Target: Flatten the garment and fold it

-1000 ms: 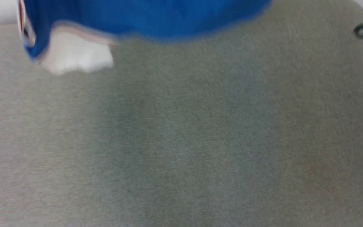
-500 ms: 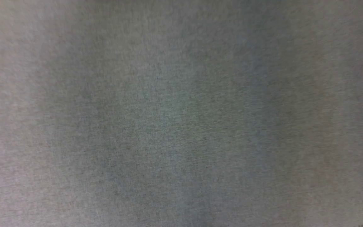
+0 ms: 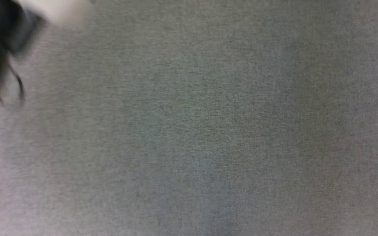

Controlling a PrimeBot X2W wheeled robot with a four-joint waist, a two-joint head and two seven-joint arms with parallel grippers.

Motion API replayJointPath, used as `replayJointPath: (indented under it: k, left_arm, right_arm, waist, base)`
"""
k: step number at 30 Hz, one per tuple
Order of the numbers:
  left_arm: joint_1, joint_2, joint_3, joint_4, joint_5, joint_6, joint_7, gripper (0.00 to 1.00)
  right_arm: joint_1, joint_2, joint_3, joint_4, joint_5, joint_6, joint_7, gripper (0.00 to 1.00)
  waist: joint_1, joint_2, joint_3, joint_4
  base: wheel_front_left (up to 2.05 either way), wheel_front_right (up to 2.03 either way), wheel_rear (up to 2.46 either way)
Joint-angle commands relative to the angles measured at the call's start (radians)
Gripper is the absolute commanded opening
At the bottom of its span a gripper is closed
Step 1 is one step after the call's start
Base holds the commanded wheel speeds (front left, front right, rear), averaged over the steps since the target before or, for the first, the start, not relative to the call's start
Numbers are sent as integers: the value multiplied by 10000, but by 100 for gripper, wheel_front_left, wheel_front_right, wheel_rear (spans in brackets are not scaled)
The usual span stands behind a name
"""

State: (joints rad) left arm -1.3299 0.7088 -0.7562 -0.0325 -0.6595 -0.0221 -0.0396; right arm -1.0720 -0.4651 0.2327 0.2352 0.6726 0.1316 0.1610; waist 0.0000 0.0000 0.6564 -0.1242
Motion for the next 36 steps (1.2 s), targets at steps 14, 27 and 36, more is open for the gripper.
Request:
replayJointPath:
  k: [14,27,36]
  left_arm:
    - [6293,1550,-1534,-3217,-143,3055,-93,0]
    - [10386,1476,-2639,-2728,-2672,4243,382,0]
    - [12257,1512,-2882,-2195,-4689,4072,728,0]
  right_arm:
    - [7041,454,-2677,-2794,346,-9,760,0]
    - [11060,1562,-3788,-2559,-330,-9,1862,0]
    - [13121,1688,-3681,-2429,-515,-9,3321,0]
  waist:
    - [0,0,-2024,254]
    - [0,0,-3690,565]
    - [0,0,-4721,652]
  base:
    - [0,0,0]
    - [0,0,0]
    - [0,0,0]
